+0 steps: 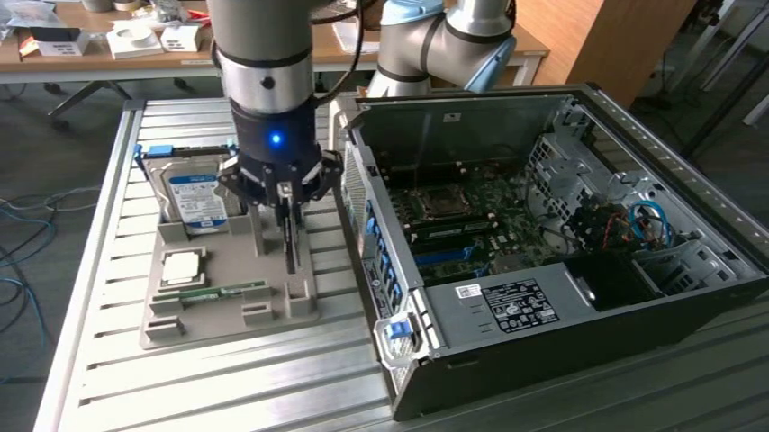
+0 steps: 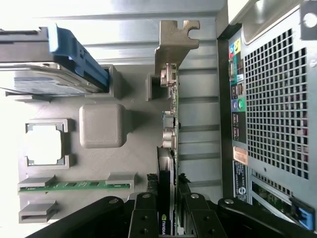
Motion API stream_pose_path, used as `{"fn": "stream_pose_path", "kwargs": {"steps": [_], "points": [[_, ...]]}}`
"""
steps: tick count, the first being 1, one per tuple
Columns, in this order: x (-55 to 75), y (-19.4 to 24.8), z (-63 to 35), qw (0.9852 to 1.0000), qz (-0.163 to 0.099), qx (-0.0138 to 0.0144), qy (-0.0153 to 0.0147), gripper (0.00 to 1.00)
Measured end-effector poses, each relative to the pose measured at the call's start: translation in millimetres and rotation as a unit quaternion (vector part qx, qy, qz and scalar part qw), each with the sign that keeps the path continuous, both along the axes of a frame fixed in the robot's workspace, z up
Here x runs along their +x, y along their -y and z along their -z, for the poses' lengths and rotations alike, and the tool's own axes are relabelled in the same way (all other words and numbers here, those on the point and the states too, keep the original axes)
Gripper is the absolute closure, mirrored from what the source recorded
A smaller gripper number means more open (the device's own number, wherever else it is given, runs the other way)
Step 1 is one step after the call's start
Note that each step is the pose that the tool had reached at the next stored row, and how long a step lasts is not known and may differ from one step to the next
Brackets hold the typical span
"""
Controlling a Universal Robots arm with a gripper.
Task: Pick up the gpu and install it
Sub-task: 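Pick up the gpu and move the gpu toward the slot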
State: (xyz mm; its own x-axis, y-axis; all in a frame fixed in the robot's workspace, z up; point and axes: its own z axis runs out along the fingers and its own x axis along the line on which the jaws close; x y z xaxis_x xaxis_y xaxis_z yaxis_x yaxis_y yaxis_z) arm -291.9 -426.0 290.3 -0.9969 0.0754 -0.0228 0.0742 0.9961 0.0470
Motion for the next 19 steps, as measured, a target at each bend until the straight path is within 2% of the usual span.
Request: {"fn": "stream_pose_path", "kwargs": {"steps": [9,12,19], "points": [[0.0,0.0,-34.8,1.0000,0.000,0.0000,0.0000,0.74],[0.0,0.0,-42.9,1.0000,0.000,0.0019,0.0000,0.74],[0.1,0.0,-68.4,1.0000,0.000,0.0028,0.0000,0.74]]}}
